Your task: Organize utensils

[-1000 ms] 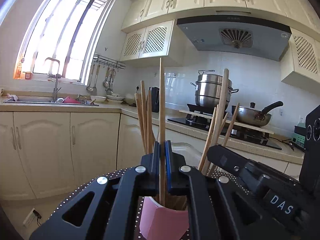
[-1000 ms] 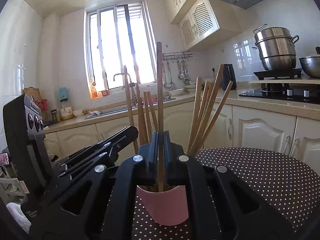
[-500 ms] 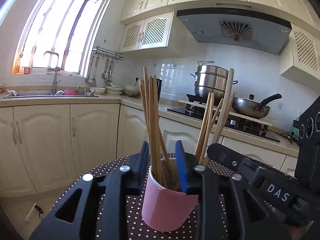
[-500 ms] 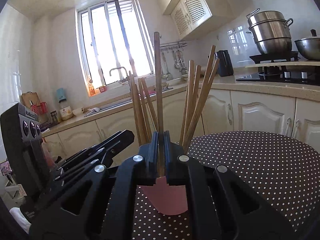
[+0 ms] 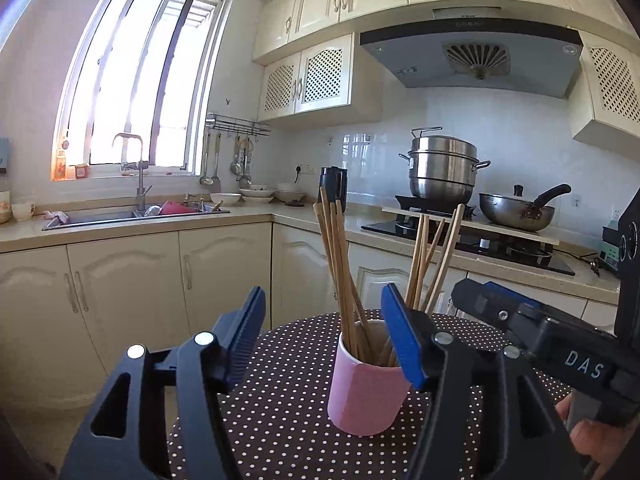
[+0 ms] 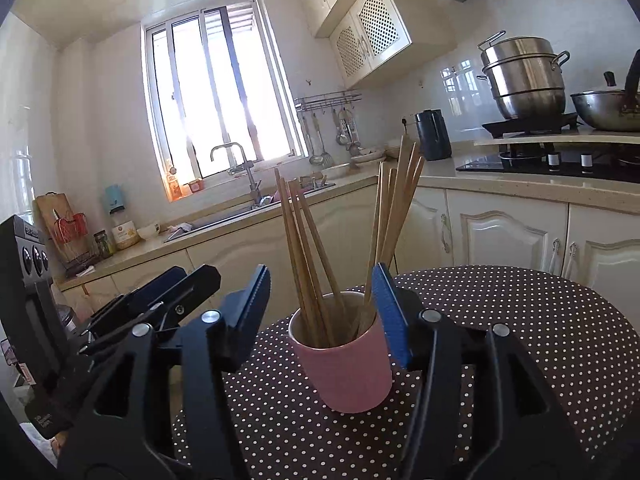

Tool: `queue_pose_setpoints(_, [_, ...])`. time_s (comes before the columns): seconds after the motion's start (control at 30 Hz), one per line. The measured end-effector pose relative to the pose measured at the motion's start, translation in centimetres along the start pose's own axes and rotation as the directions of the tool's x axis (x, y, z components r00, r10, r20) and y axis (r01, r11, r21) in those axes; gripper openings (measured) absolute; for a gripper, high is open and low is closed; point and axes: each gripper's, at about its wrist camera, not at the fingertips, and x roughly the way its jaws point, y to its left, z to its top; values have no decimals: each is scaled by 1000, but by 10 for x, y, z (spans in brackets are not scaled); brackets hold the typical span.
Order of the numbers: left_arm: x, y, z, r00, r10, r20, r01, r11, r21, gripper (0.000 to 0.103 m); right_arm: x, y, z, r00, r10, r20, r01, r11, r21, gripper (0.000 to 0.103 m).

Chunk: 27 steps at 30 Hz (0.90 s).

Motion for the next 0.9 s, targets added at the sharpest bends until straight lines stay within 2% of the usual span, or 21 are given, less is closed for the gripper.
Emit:
queue_pose_setpoints(0.13, [-24, 0, 9, 999, 44, -17, -44, 999, 32, 61, -25, 15, 4, 1000, -16, 16, 16, 1000, -4, 53])
queue_pose_setpoints(0.27, [-56, 0, 19, 998, 60, 1, -60, 997, 44, 63, -58, 33, 6, 998, -45, 37, 45, 999, -25, 55])
queue_pose_setpoints(0.67, [-161, -14, 33, 996, 34, 82, -40, 997, 68, 77, -160, 104, 1, 984, -147, 105, 160, 978, -133, 74])
queue_pose_setpoints(0.9, [-221, -17, 31, 990, 35, 135, -45, 996, 72, 84, -213, 141, -11, 965, -203, 169, 234, 953, -192, 84])
